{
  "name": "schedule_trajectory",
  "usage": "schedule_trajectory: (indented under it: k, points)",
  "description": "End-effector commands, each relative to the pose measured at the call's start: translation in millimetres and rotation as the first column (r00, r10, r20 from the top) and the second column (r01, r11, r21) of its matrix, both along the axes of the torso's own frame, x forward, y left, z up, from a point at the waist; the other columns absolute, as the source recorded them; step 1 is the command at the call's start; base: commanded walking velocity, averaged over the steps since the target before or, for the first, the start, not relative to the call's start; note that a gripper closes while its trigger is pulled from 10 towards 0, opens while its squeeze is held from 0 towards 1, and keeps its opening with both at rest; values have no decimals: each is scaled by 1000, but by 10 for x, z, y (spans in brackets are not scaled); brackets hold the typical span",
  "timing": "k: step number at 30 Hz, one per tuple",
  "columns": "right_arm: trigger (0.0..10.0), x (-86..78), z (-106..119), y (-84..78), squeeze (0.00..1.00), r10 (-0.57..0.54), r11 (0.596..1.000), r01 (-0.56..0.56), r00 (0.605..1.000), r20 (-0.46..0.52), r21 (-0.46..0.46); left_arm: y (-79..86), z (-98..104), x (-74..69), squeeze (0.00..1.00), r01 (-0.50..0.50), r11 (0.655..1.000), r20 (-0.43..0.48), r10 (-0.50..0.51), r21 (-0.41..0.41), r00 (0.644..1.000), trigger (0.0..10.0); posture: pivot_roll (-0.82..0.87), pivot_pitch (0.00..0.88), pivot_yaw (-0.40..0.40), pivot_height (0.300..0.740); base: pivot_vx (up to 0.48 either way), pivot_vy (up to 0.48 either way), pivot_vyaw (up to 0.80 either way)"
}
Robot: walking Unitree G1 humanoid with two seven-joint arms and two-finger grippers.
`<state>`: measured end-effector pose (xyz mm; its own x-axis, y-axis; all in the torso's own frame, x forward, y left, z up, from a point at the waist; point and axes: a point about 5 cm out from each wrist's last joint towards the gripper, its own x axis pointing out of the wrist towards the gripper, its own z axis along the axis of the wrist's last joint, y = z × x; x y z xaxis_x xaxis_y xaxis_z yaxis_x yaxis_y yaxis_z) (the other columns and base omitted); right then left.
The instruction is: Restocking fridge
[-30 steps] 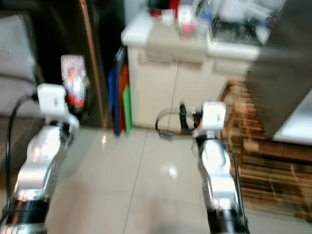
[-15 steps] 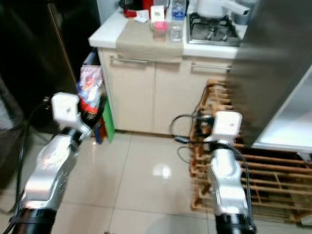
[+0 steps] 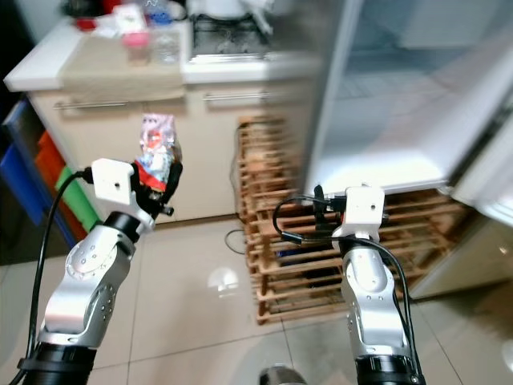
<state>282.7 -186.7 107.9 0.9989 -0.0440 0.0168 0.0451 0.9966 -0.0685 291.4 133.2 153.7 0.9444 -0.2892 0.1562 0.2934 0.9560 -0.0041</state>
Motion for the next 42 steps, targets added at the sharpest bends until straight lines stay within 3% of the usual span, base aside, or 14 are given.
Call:
schedule_trajectory:
  k: [1, 19, 30, 38, 42]
  points:
    - [10000, 47, 87, 34, 0, 19, 1000, -19, 999, 34, -8, -45, 58, 0, 0, 17, 1000, 28, -18, 15, 999, 10000, -84, 0, 39, 740, 0, -416, 0]
    - [10000, 50, 75, 31, 0, 22, 999, -21, 999, 32, -24, -42, 77, 44, 0, 4, 1000, 32, -5, 16, 999, 10000, -93, 0, 41, 740, 40, -415, 0]
    - [10000, 34, 73, 24, 0, 30, 999, -29, 999, 23, -33, 2, 52, 91, 0, -33, 999, 9, 33, 2, 999, 10000, -102, 0, 37, 740, 299, -371, 0]
    - [10000, 12, 70, 4, 0, 23, 999, -22, 1000, 18, -35, 67, 83, 169, 0, -72, 997, 18, 72, -15, 997, 10000, -113, 0, 42, 740, 262, -70, -739]
    - [10000, 0, 71, 10, 0, 24, 999, -23, 1000, 19, -34, 102, 116, 262, 0, -84, 996, 22, 84, 18, 996, 10000, -117, 0, 47, 740, 0, 0, -769]
